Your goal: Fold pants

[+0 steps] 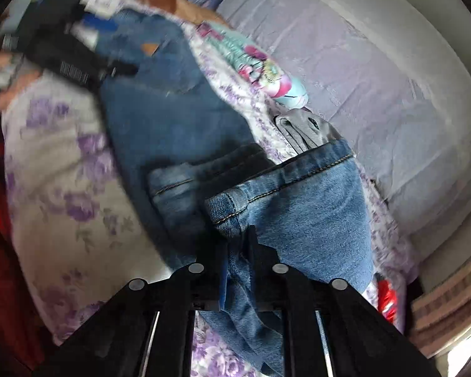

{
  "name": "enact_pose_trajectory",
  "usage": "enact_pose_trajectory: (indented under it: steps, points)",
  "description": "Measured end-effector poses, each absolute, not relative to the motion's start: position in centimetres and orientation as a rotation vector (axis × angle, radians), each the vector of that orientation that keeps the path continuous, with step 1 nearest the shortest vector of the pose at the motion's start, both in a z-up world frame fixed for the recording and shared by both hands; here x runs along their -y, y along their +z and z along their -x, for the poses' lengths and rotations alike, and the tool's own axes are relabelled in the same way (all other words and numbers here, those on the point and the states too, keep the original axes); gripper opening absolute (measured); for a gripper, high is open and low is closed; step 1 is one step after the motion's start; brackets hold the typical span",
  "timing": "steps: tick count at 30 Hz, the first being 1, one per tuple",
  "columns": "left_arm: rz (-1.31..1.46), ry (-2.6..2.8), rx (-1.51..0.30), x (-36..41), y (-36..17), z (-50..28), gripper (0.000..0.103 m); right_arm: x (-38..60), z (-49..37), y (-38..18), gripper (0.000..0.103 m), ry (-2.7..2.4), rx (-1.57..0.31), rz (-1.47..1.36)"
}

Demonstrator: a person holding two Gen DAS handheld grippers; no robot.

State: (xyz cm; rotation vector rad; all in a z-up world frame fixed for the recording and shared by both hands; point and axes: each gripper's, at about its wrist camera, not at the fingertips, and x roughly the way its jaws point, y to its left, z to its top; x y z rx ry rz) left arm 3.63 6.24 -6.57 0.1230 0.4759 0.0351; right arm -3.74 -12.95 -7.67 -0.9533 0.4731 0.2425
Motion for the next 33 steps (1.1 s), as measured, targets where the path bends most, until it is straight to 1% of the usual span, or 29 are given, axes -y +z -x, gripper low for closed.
enact_pose_trajectory:
  steps: [2, 3, 4, 5, 6, 8, 10, 14, 17, 20, 22, 23, 24, 25, 27, 30, 32, 33]
  points:
    - [-0.120, 0.045, -0.501, -6.2, -6.3, -3.7, 0.098, 13.5, 4.6, -7.0, 0.026, 0.237, -0.451, 0.945]
    - [-0.112, 0.043, -0.514, -6.2, -6.0, -3.7, 0.098, 14.3, 5.1, -6.1, 0.037, 0.251, -0.450, 0.897]
    - [-0.084, 0.016, -0.529, -6.3, -5.6, -3.6, 0.098, 15.5, 5.9, -4.8, 0.053, 0.278, -0.431, 0.834]
    - [-0.045, -0.026, -0.538, -6.5, -5.0, -3.4, 0.098, 16.8, 6.9, -3.6, 0.058, 0.320, -0.417, 0.763]
    - [-0.011, -0.062, -0.542, -6.7, -4.5, -3.2, 0.098, 17.9, 7.5, -2.6, 0.060, 0.355, -0.415, 0.690]
    - [0.082, -0.155, -0.538, -6.6, -2.7, -2.6, 0.098, 21.0, 8.1, -0.2, 0.060, 0.400, -0.421, 0.510]
    - [0.100, -0.222, -0.505, -5.3, -0.7, -1.8, 0.098, 24.2, 7.0, 1.3, 0.060, 0.365, -0.439, 0.349]
    - [-0.091, -0.300, -0.452, 1.2, 2.1, -0.9, 0.098, 30.4, 2.6, 1.3, 0.060, 0.113, -0.536, 0.164]
    - [-0.209, -0.334, -0.446, 6.6, 2.4, -1.6, 0.098, 32.9, 0.8, 0.0, 0.060, 0.144, -0.600, 0.029]
    - [-0.277, -0.371, -0.537, 10.8, 0.6, -3.5, 0.098, 32.6, 0.0, -0.9, 0.060, 0.145, -0.645, 0.052]
    - [-0.317, -0.314, -0.635, 12.5, -2.3, -5.8, 0.099, 32.5, -2.1, -1.5, 0.061, 0.151, -0.686, 0.046]
    - [-0.298, -0.319, -0.707, 12.7, -3.9, -6.9, 0.099, 32.3, -3.8, -2.0, 0.061, 0.154, -0.706, 0.041]
    - [-0.231, -0.341, -0.760, 12.1, -5.1, -7.8, 0.099, 31.8, -6.0, -2.7, 0.064, 0.159, -0.728, 0.041]
    - [-0.156, -0.364, -0.781, 11.1, -5.2, -8.3, 0.099, 31.4, -7.3, -3.2, 0.068, 0.150, -0.751, 0.053]
    - [-0.140, -0.378, -0.799, 10.6, -4.8, -8.4, 0.099, 30.8, -9.7, -4.5, 0.069, 0.138, -0.790, 0.079]
    - [-0.169, -0.365, -0.771, 10.9, -5.2, -7.8, 0.099, 30.4, -11.6, -5.6, 0.069, 0.144, -0.815, 0.054]
    - [-0.151, -0.382, -0.771, 10.6, -5.0, -7.9, 0.099, 30.7, -10.9, -4.9, 0.069, 0.145, -0.774, 0.024]
    - [-0.126, -0.400, -0.771, 10.2, -4.8, -7.9, 0.099, 31.0, -9.6, -3.9, 0.069, 0.141, -0.720, 0.009]
